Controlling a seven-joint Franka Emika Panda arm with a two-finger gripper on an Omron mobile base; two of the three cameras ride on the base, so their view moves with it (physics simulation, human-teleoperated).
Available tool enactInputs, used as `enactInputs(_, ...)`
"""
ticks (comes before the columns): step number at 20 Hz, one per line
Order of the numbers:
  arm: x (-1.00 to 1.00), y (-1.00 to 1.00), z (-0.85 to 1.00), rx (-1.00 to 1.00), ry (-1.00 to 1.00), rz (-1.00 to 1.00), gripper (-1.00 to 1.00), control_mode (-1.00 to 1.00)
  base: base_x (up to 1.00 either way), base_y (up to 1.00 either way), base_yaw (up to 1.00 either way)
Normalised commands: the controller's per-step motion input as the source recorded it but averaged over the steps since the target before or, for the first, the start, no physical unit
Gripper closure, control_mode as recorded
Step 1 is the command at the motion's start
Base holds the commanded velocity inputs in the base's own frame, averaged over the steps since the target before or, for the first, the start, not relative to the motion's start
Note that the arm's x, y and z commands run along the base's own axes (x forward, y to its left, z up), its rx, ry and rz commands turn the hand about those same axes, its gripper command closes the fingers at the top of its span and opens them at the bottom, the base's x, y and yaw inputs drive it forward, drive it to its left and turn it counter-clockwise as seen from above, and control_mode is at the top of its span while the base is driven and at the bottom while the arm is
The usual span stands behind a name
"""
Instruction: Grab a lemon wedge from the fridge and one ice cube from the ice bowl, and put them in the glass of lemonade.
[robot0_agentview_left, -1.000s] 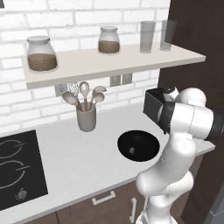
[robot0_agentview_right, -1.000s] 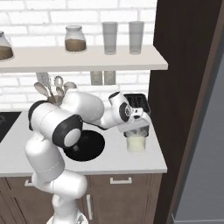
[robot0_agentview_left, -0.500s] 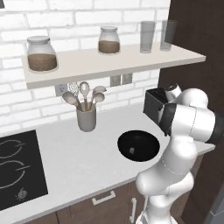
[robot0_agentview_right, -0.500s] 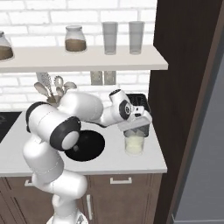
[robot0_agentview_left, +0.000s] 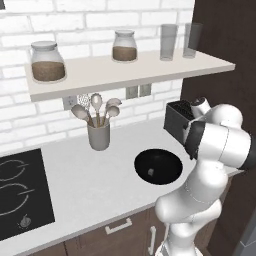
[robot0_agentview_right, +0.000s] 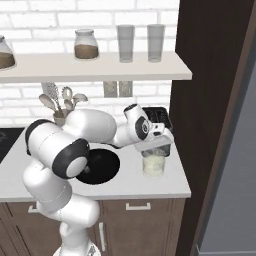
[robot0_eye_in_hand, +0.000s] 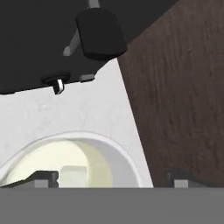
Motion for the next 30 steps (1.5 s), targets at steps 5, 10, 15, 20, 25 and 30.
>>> enactInputs(5, -0.30, 0.12, 0.66, 0.00, -0.12, 0.00, -1.00, -1.00, 0.00, 0.00, 0.00)
enactInputs(10, -0.81, 0.60, 0.54, 0.16, -0.38, 0.00, -1.00, -1.00, 0.00, 0.00, 0.00)
enactInputs(15, -0.68, 0.98, 0.22, 0.34, -0.49, 0.00, -1.00, -1.00, 0.00, 0.00, 0.00)
enactInputs(20, -0.73, 0.77, 0.52, 0.32, -0.31, 0.00, -1.00, -1.00, 0.00, 0.00, 0.00)
enactInputs(25, -0.78, 0.45, 0.46, 0.06, -0.14, 0.01, -1.00, -1.00, 0.00, 0.00, 0.00)
enactInputs(30, -0.70, 0.44, 0.44, -0.09, -0.02, 0.03, -1.00, -1.00, 0.00, 0.00, 0.00)
